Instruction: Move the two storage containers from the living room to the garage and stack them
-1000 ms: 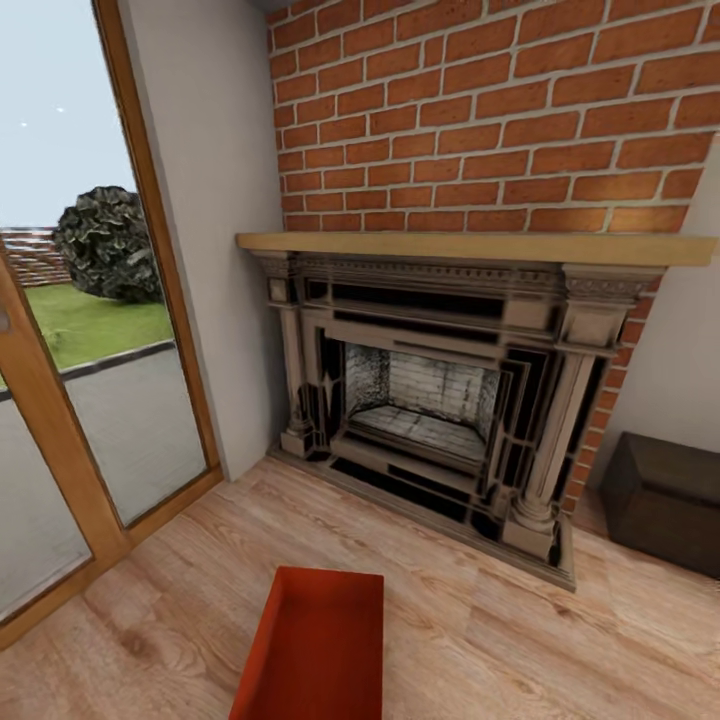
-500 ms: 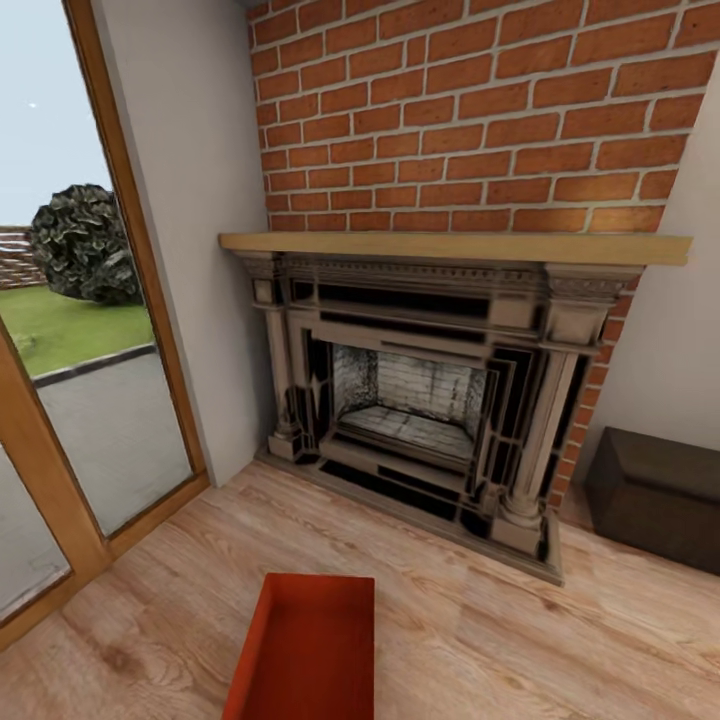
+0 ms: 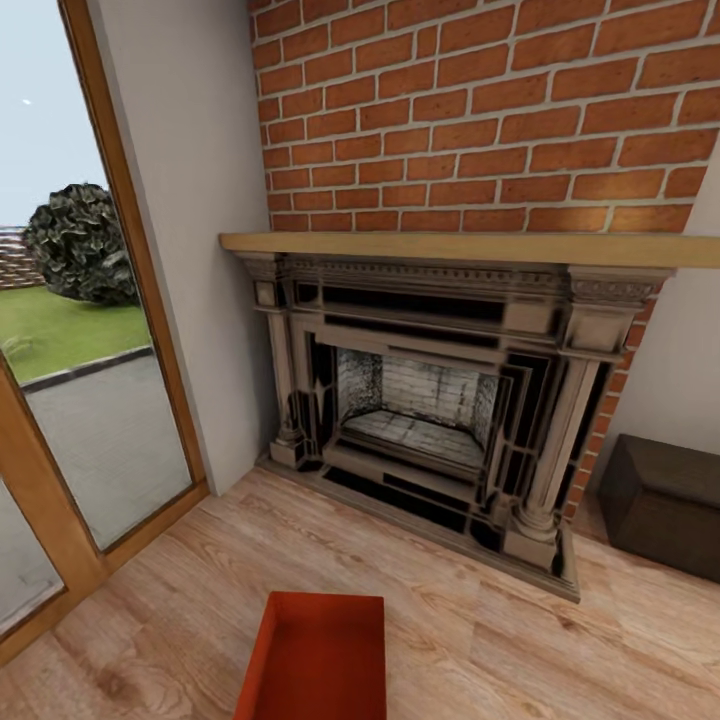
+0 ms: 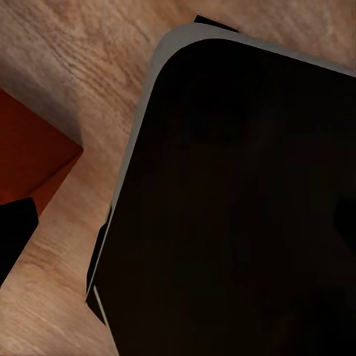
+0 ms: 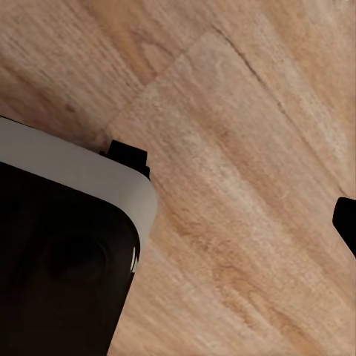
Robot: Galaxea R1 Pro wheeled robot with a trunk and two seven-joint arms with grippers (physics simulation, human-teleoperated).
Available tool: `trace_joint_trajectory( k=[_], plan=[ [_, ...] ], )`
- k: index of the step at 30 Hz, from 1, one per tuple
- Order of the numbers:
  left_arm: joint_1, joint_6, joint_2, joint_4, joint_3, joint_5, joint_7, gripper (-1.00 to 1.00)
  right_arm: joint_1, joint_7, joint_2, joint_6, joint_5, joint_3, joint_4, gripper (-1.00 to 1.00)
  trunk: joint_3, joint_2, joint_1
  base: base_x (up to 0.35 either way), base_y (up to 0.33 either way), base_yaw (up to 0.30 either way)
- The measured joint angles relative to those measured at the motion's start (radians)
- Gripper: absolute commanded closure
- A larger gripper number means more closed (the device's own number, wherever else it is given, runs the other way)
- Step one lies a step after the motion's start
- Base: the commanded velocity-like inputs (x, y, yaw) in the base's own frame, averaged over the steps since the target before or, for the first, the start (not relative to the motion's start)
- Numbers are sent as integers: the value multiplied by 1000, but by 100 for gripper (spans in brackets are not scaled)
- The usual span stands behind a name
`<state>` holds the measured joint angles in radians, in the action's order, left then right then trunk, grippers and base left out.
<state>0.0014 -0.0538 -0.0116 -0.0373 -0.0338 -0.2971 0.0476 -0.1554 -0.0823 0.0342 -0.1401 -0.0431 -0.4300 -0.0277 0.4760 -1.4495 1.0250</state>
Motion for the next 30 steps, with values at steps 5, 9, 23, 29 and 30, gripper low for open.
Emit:
trace_joint_trajectory(
  k=[5, 9, 23, 29, 30],
  plan=[
    [0, 0, 0, 0, 0, 0, 0, -100, 0, 0, 0, 0, 0, 0, 0, -100, 0, 0, 0, 109, 66, 0],
    [0, 0, -1, 0, 0, 0, 0, -100, 0, 0, 0, 0, 0, 0, 0, -100, 0, 0, 0, 200, 139, 0],
    [0, 0, 1, -1, 0, 0, 1, -100, 0, 0, 0, 0, 0, 0, 0, -100, 0, 0, 0, 57, 85, 0],
    [0, 0, 2, -1, 0, 0, 1, -100, 0, 0, 0, 0, 0, 0, 0, -100, 0, 0, 0, 1, 59, 0],
    [0, 0, 2, -1, 0, 0, 1, -100, 0, 0, 0, 0, 0, 0, 0, -100, 0, 0, 0, 0, 8, 0]
  ],
)
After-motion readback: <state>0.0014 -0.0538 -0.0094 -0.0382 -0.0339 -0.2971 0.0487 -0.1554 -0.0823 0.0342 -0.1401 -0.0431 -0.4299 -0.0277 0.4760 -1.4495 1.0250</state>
